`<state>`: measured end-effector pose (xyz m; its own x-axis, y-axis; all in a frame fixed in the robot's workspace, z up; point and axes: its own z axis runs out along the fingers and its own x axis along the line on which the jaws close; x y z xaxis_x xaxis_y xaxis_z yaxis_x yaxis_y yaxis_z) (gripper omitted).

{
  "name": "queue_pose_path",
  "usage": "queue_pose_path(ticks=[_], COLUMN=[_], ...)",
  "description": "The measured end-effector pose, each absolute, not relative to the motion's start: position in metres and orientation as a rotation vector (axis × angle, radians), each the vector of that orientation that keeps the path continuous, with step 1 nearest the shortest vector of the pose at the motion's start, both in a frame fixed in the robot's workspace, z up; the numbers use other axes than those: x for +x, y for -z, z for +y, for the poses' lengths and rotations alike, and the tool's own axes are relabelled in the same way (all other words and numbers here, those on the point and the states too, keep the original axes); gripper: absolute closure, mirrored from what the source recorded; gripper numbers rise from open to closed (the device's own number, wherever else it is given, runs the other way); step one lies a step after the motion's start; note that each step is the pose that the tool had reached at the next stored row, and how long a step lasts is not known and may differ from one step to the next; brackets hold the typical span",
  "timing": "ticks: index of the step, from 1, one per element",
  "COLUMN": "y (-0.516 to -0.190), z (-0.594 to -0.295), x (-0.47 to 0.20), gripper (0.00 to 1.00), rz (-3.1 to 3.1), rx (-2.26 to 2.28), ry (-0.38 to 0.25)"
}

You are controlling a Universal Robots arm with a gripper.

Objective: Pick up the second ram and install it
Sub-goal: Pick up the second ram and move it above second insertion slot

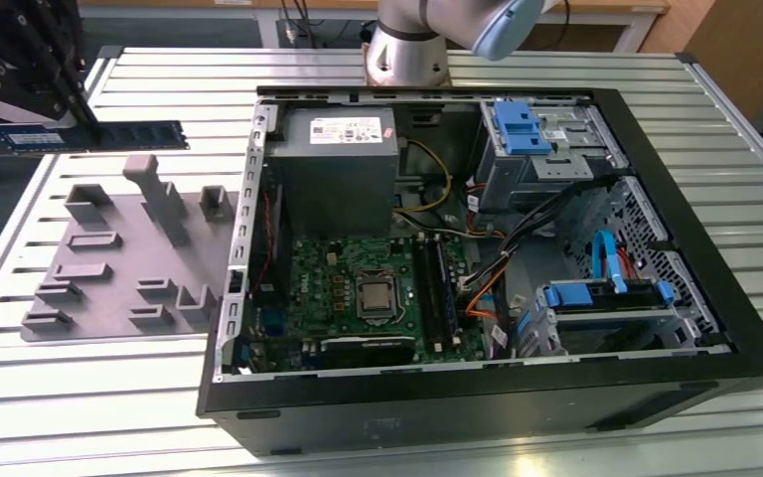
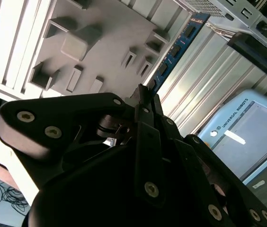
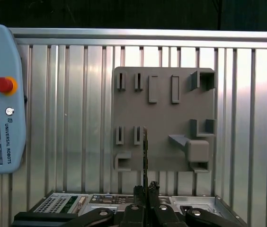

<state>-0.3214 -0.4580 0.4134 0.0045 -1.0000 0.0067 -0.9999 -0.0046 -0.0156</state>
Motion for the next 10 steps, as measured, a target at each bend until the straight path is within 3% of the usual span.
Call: queue_pose_path(ticks=[10], y=[-0.413], z=[-0.458], x=[-0.308], gripper=[0.86], rz=[2.212], rx=[-2.222], ry=[0.025])
